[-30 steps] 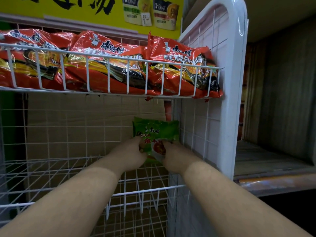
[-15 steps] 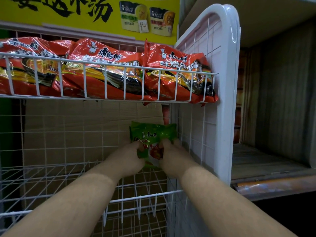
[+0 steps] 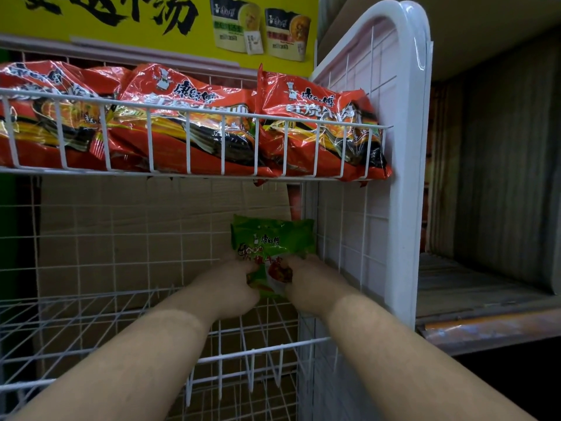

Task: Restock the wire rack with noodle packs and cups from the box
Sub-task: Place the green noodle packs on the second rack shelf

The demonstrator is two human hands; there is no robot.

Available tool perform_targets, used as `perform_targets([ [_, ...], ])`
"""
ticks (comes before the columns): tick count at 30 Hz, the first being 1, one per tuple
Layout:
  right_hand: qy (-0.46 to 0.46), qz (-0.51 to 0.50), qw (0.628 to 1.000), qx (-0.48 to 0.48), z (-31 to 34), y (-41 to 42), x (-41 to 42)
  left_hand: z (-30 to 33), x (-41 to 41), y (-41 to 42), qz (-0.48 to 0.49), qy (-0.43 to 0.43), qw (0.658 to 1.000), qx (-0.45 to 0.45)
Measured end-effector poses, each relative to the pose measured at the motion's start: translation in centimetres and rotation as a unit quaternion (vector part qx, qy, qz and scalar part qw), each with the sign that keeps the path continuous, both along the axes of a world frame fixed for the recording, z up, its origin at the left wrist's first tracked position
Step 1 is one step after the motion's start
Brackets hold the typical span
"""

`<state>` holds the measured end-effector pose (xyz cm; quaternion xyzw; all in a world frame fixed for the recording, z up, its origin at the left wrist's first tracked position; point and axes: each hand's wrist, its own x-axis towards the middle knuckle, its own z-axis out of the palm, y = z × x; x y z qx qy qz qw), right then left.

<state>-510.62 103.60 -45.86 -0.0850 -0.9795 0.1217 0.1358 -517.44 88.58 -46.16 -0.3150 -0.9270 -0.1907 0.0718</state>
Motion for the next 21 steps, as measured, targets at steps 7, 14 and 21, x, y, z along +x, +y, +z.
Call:
perform_targets([
  [7,0.0,0.019,0.998,-0.058,1.1,-0.9,2.0,0.5,0.8,0.2,-0.004,0.011,0.999,-0.045],
  [14,0.051,-0.029,0.994,-0.095,1.7,-1.4,5.7,1.0,2.2,0.0,-0.005,0.012,0.997,-0.077],
  [21,0.088,-0.037,0.991,-0.091,1.2,-1.4,7.0,2.1,5.3,-0.8,0.031,0.04,0.998,0.038],
])
